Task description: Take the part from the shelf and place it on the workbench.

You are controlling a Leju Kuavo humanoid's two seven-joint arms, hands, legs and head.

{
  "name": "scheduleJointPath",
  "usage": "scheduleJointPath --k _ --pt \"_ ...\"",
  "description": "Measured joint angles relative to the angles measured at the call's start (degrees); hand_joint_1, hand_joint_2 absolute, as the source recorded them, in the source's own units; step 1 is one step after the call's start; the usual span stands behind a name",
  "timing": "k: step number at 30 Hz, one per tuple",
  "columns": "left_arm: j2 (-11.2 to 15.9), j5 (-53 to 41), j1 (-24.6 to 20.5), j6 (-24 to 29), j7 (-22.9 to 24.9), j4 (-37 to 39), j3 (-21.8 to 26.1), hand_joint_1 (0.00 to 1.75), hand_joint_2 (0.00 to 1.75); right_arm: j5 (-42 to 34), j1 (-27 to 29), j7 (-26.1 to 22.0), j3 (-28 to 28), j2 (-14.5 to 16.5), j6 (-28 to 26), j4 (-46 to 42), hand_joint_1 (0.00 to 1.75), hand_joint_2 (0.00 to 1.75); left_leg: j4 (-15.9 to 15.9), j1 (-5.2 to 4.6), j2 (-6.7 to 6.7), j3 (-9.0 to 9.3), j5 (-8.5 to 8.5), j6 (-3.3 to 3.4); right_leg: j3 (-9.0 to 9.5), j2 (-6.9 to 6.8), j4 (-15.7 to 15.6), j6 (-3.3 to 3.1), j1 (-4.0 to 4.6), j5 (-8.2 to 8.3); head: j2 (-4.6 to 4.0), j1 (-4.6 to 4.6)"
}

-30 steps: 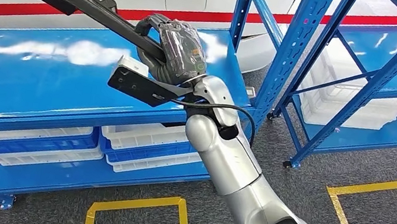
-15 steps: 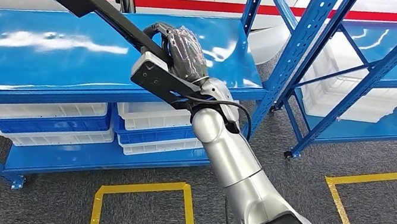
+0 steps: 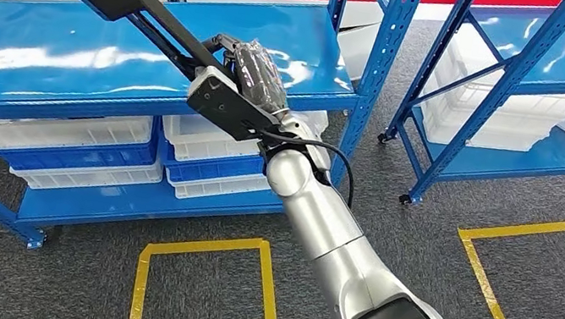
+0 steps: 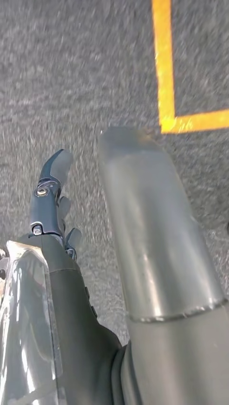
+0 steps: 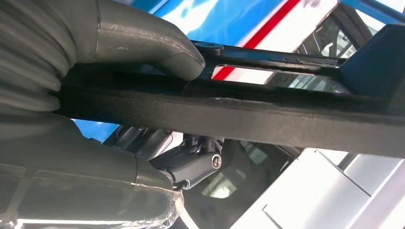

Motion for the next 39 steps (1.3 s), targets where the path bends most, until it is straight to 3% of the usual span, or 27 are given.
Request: scheduleJointPath --k 2,4,7,9,11,12,13,14,15,16,18,19,21,22,24,26,27,28,29,30,32,34,35,37,39 --pt "0.09 0.33 -0.02 0.18 -0.09 -0.01 0.08 0.00 0.00 -0.14 -0.07 -0.34 -0.18 0.22 0.08 0.32 1.75 1.75 -7.64 0.11 -0.10 5.87 0.15 0.13 -1.42 0.05 0.72 0.63 0.04 0.78 0.00 0.02" --pt "0.11 0.51 0.01 0.26 -0.14 -0.01 0.21 0.00 0.00 -0.20 -0.25 -0.55 -0.38 0.63 0.15 0.55 1.75 1.75 -12.26 -0.20 -0.30 8.81 -1.19 0.87 -2.06 0.07 1.10 1.42 0.21 1.50 0.00 0.11" --pt "0.06 0.69 0.08 0.39 -0.22 0.01 0.49 0.00 0.00 -0.27 -0.65 -0.69 -0.64 0.95 0.22 0.93 1.75 1.75 -13.05 -0.61 -0.18 8.12 0.03 2.66 -2.59 0.11 1.09 2.46 0.34 2.17 0.00 0.16" --pt "0.01 0.80 0.05 0.56 -0.36 0.01 0.71 0.00 0.00 -0.30 -0.90 -0.72 -0.80 0.88 0.25 1.19 1.75 1.75 -13.61 -0.55 0.14 6.87 1.77 3.91 -4.31 0.22 4.41 2.04 0.33 -1.12 0.00 0.25" --pt "-0.03 0.87 0.03 0.69 -0.51 0.01 0.88 0.00 0.00 -0.33 -1.04 -0.80 -0.87 0.84 0.33 1.46 1.75 1.75 -13.66 -0.58 0.29 5.23 3.31 4.40 -6.55 0.28 11.69 1.45 0.19 -6.27 0.00 0.32" --pt "-0.06 0.89 0.04 0.71 -0.58 0.01 0.92 0.00 0.00 -0.36 -1.07 -0.93 -0.90 0.81 0.41 1.62 1.75 1.75 -13.64 -0.60 0.32 4.27 4.04 4.36 -7.18 0.29 15.46 1.63 0.16 -7.79 0.00 0.31" --pt "-0.09 0.96 0.05 0.75 -0.66 0.01 0.98 0.00 0.00 -0.38 -1.07 -1.14 -0.91 0.77 0.50 1.82 1.75 1.75 -13.61 -0.60 0.38 3.27 4.81 4.28 -6.89 0.29 17.70 2.14 0.13 -8.05 0.00 0.31" --pt "-0.11 1.10 0.05 0.80 -0.75 0.01 1.09 0.00 0.00 -0.39 -1.08 -1.41 -0.92 0.72 0.58 2.05 1.75 1.75 -13.58 -0.60 0.43 2.23 5.64 4.14 -5.60 0.29 18.15 2.78 0.11 -7.46 0.00 0.31" --pt "-0.12 1.29 0.06 0.88 -0.84 0.01 1.22 0.00 0.00 -0.39 -1.12 -1.74 -0.93 0.70 0.60 2.27 1.75 1.75 -13.55 -0.58 0.46 1.35 6.39 3.95 -3.11 0.29 15.98 3.27 0.05 -6.31 0.00 0.31" --pt "-0.12 1.49 0.07 0.97 -0.95 0.01 1.38 0.00 0.00 -0.37 -1.21 -2.06 -0.93 0.76 0.57 2.49 1.75 1.75 -13.50 -0.60 0.47 0.62 7.10 3.68 0.47 0.29 11.84 3.41 0.02 -5.72 0.00 0.31" --pt "-0.13 1.76 0.09 1.14 -1.19 0.01 1.64 0.00 0.00 -0.31 -1.53 -2.71 -0.96 1.01 0.44 2.88 1.75 1.75 -13.56 -0.72 0.45 -0.20 8.35 3.02 6.58 0.37 3.23 2.81 0.25 -6.55 0.00 0.23" --pt "-0.13 1.88 0.10 1.19 -1.28 0.01 1.74 0.00 0.00 -0.28 -1.74 -3.02 -1.00 1.12 0.35 3.13 1.75 1.75 -13.70 -0.75 0.48 -0.34 8.95 2.69 7.97 0.44 0.71 2.39 0.41 -7.18 0.00 0.16" --pt "-0.14 2.08 0.21 1.25 -1.36 0.01 1.95 0.00 0.00 -0.22 -2.05 -3.55 -1.15 1.19 0.15 3.72 1.75 1.75 -14.32 -0.59 0.51 -0.45 10.11 2.00 7.56 0.52 -0.13 1.67 0.55 -6.84 0.00 0.03" --pt "-0.12 2.14 0.29 1.26 -1.37 0.02 2.11 0.00 0.00 -0.20 -2.18 -3.73 -1.26 1.22 0.07 4.06 1.75 1.75 -14.25 -0.40 0.47 -0.72 9.89 1.68 7.27 0.45 -0.22 1.20 0.36 -6.30 0.00 0.03" --pt "-0.07 2.22 0.46 1.27 -1.36 0.03 2.46 0.00 0.00 -0.13 -2.32 -3.91 -1.48 1.33 -0.03 4.67 1.75 1.75 -11.75 -0.13 0.29 -1.97 6.27 1.13 6.46 0.25 -0.31 0.00 -0.04 -4.90 0.00 -0.03" --pt "-0.03 2.26 0.50 1.27 -1.36 0.03 2.69 0.00 0.00 -0.11 -2.42 -4.00 -1.69 1.46 -0.08 5.14 1.75 1.75 -4.48 -0.02 0.12 -4.10 0.22 0.67 4.95 0.15 -0.25 -0.64 -0.04 -3.45 0.00 -0.07" --pt "-0.02 2.26 0.51 1.27 -1.37 0.03 2.76 0.00 0.00 -0.11 -2.44 -4.02 -1.80 1.49 -0.09 5.35 1.75 1.75 -0.62 0.00 0.06 -4.91 -1.58 0.43 4.10 0.14 -0.19 -0.68 0.03 -2.79 0.00 -0.08" --pt "0.00 2.27 0.51 1.27 -1.37 0.03 2.81 0.00 0.00 -0.10 -2.45 -4.03 -1.90 1.50 -0.10 5.57 1.75 1.75 2.29 0.02 0.03 -5.16 -2.23 0.25 3.22 0.14 -0.09 -0.61 0.08 -2.16 0.00 -0.08" --pt "0.03 2.28 0.51 1.27 -1.37 0.03 2.85 0.00 0.00 -0.09 -2.44 -4.03 -1.99 1.50 -0.10 5.78 1.75 1.75 3.12 0.05 0.04 -4.40 -1.57 0.16 2.38 0.14 0.05 -0.47 0.08 -1.61 0.00 -0.08" --pt "0.08 2.30 0.51 1.27 -1.37 0.03 2.89 0.00 0.00 -0.09 -2.45 -4.03 -2.07 1.49 -0.10 5.95 1.75 1.75 1.76 0.09 0.06 -2.55 -0.28 0.15 1.60 0.15 0.26 -0.28 0.05 -1.17 0.00 -0.09" --pt "0.20 2.37 0.44 1.27 -1.43 0.03 2.96 0.00 0.00 -0.17 -2.55 -4.07 -2.25 1.53 -0.10 6.11 1.75 1.75 -5.15 0.11 0.03 3.38 1.06 0.30 0.23 0.19 0.95 0.24 0.10 -0.51 0.00 -0.10" --pt "0.29 2.52 0.35 1.27 -1.62 0.03 3.08 0.00 0.00 -0.44 -2.78 -4.24 -2.45 1.68 -0.10 6.22 1.75 1.75 -10.86 -0.11 -0.16 7.36 0.13 0.88 -0.56 0.18 1.48 1.01 0.31 0.06 0.00 -0.03" --pt "0.31 2.61 0.33 1.27 -1.75 0.03 3.15 0.00 0.00 -0.61 -2.96 -4.39 -2.51 1.77 -0.10 6.31 1.75 1.75 -12.05 -0.32 -0.26 7.91 -0.36 1.30 -0.82 0.16 1.54 1.45 0.39 0.42 0.00 -0.01" --pt "0.30 2.76 0.37 1.27 -1.99 0.04 3.33 0.00 0.00 -0.84 -3.29 -4.63 -2.56 1.86 -0.08 6.60 1.75 1.75 -12.45 -0.50 -0.17 7.26 0.40 2.40 -1.24 0.14 1.54 2.26 0.36 1.01 0.00 0.02" --pt "0.29 2.92 0.38 1.28 -2.15 0.08 3.57 0.00 0.00 -1.01 -3.58 -4.82 -2.66 1.80 -0.04 6.95 1.75 1.75 -12.92 -0.47 0.12 6.27 1.78 3.72 -2.73 0.23 3.75 2.20 0.41 -1.01 0.00 0.14"
